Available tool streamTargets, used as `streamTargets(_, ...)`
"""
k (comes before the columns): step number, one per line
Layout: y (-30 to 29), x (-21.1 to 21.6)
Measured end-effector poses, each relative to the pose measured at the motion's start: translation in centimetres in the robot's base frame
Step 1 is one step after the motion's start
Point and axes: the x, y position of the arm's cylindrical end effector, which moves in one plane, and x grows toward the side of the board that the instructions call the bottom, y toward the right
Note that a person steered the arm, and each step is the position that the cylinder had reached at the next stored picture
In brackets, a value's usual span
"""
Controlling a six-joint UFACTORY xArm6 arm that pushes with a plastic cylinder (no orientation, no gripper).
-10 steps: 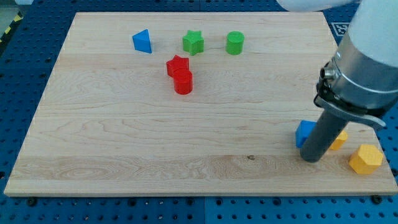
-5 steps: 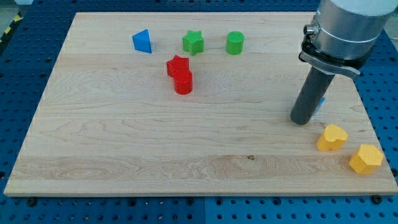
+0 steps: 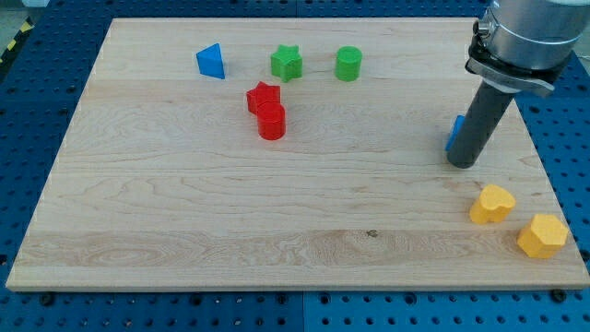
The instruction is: Push the blue cube towards the top right
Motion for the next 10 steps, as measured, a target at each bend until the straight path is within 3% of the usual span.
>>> streamTargets(3, 2.7, -1.0)
streamTargets(7, 1.4, -11.7)
streamTargets(10, 1.4, -12.9)
